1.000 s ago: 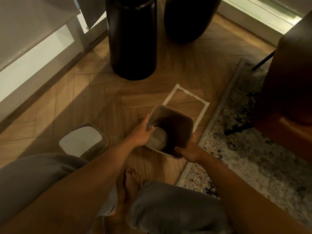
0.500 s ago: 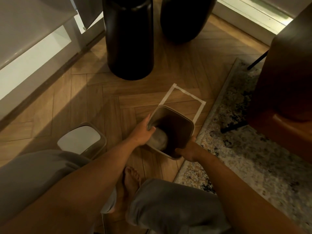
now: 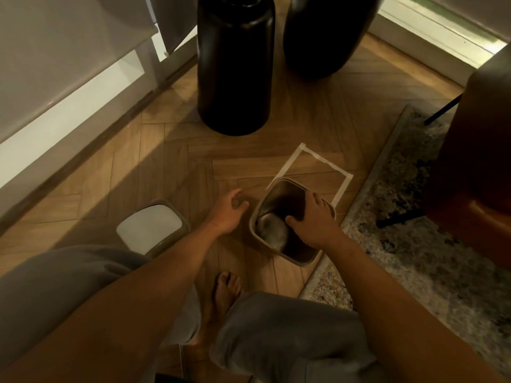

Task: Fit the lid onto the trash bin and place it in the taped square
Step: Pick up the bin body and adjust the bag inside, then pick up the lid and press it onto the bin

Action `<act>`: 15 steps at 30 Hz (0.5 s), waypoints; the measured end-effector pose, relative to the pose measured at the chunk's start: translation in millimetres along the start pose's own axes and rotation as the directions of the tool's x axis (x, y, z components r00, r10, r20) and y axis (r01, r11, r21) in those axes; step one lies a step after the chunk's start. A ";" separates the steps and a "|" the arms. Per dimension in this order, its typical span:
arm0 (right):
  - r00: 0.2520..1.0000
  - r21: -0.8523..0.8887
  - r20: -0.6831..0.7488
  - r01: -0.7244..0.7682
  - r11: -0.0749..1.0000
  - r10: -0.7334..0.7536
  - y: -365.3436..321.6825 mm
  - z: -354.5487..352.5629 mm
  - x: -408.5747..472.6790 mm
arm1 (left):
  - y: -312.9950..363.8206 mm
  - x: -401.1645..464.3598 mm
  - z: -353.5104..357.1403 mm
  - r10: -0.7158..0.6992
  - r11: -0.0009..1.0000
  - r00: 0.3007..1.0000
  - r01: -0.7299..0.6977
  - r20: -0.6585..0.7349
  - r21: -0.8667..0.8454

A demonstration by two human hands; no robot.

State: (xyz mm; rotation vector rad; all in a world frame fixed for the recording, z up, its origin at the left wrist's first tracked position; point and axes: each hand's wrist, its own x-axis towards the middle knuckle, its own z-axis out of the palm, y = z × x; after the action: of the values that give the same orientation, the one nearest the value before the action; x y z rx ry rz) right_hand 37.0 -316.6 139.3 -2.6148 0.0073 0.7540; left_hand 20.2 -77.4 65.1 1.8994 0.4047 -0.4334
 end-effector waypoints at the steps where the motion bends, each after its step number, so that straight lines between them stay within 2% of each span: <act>1: 1.000 0.007 0.012 0.028 1.000 -0.028 -8.6 -2.2 0.8 | -4.7 0.6 -7.3 -0.006 1.000 1.000 0.006 -0.017 -0.014; 4: 0.992 0.033 0.034 0.119 0.992 -0.120 -33.2 -7.4 5.4 | -17.0 -2.0 -30.6 -0.034 0.999 0.996 0.031 -0.083 -0.037; 9: 0.976 0.019 0.050 0.213 0.977 -0.214 -84.8 -9.4 17.5 | -39.1 -10.0 -71.7 -0.098 0.977 0.972 0.053 -0.213 -0.207; 15: 0.948 -0.026 0.066 0.313 0.950 -0.310 -140.7 10.8 41.7 | -81.3 -20.3 -123.4 -0.242 0.945 0.896 0.129 -0.373 -0.302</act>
State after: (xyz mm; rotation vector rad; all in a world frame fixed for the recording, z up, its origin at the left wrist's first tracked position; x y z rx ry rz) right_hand 83.7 -179.4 164.7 -2.5376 -0.4315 0.7234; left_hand -22.8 64.7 51.0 1.6802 0.8852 -0.0925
